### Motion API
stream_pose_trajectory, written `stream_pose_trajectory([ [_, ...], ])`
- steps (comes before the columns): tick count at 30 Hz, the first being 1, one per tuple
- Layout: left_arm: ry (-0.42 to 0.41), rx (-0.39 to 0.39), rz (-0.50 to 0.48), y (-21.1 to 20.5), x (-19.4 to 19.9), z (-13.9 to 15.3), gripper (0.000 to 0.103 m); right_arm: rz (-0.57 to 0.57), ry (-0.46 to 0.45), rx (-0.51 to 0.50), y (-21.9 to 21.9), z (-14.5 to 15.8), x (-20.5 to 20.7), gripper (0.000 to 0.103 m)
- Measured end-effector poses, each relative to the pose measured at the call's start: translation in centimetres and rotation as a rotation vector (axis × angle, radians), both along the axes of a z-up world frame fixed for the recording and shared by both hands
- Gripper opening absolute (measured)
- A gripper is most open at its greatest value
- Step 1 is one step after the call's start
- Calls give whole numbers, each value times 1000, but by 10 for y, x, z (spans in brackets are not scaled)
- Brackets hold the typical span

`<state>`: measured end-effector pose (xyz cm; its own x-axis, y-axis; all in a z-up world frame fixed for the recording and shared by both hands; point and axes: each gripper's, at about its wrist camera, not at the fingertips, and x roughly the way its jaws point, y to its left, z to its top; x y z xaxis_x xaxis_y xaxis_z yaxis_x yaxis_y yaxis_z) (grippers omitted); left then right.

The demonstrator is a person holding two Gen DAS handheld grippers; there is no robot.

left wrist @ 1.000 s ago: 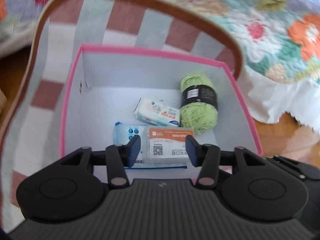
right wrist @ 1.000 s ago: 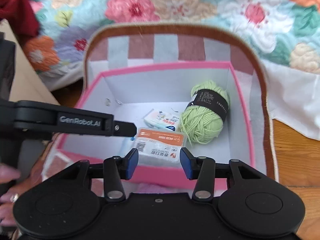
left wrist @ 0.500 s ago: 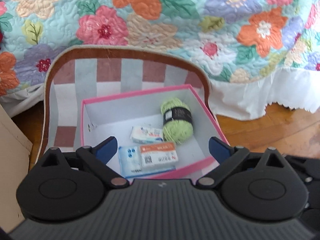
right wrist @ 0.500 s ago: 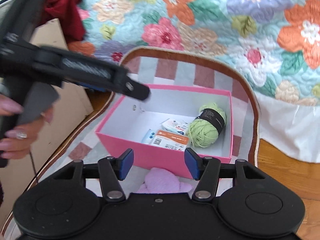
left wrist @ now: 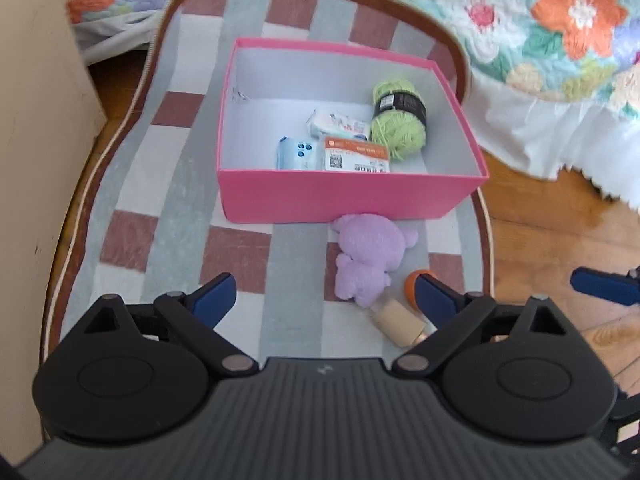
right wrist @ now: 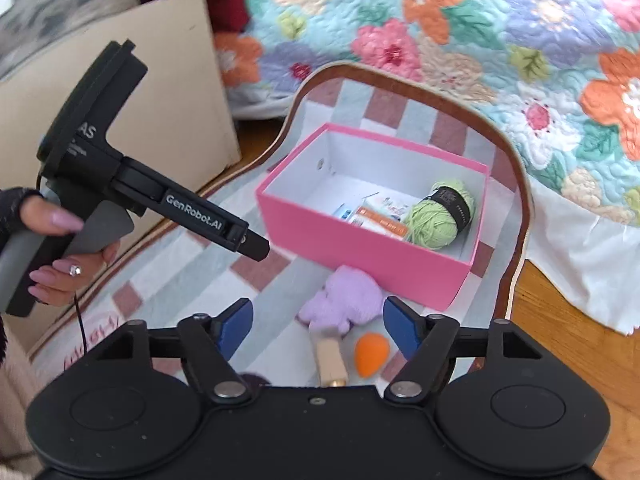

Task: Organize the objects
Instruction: 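Withdraw the left tool and move it toward the gold-capped beige bottle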

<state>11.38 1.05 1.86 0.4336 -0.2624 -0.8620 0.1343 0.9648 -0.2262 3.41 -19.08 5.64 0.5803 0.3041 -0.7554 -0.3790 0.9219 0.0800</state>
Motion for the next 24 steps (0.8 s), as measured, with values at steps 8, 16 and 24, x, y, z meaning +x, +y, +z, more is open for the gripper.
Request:
stream_pose_trajectory([
  [8,-73,35,-21,-5,-28,-17,102,77,-31,-32,10,-9,-29,88],
  [16,53,-17,-35,-35,-24,-75,99,96,-88,-135,23,-63,-31,88],
  [24,159,-167,10,-56,-14,-128,85,129,18,-131,18,-116,-7,80],
])
